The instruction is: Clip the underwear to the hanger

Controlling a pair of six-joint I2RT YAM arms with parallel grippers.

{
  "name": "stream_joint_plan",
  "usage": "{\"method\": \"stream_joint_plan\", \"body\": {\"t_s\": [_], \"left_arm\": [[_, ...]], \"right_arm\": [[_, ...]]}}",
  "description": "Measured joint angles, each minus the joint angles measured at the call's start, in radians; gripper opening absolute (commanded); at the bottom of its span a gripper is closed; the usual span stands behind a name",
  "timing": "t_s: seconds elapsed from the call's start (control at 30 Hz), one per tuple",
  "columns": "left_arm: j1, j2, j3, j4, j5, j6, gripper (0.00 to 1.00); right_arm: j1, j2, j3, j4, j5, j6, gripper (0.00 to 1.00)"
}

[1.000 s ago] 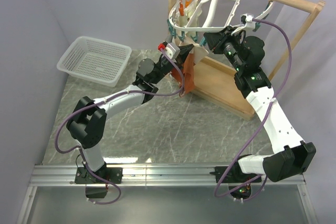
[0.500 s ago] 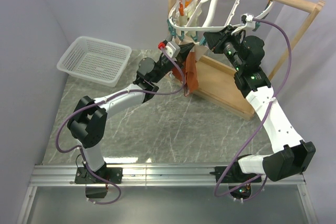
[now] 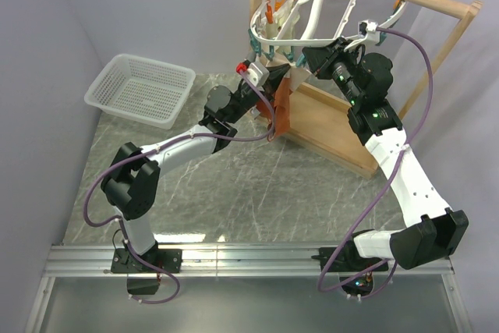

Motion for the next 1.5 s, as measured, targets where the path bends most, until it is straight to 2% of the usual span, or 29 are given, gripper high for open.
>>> {"method": "stream_joint_plan", "body": {"t_s": [1.2,1.5], "left_arm": [[-0.021,0.021,0.041,0.007,0.009,-0.034,0.00],[-0.021,0.032,0.053,0.006,0.009,-0.033,0.00]], "right_arm": [[-0.001,0.004,0.000,0.013,-0.003,0.021,0.00],[-0.006,0.009,0.000,0.019,-0.013,0.021,0.10]]}}
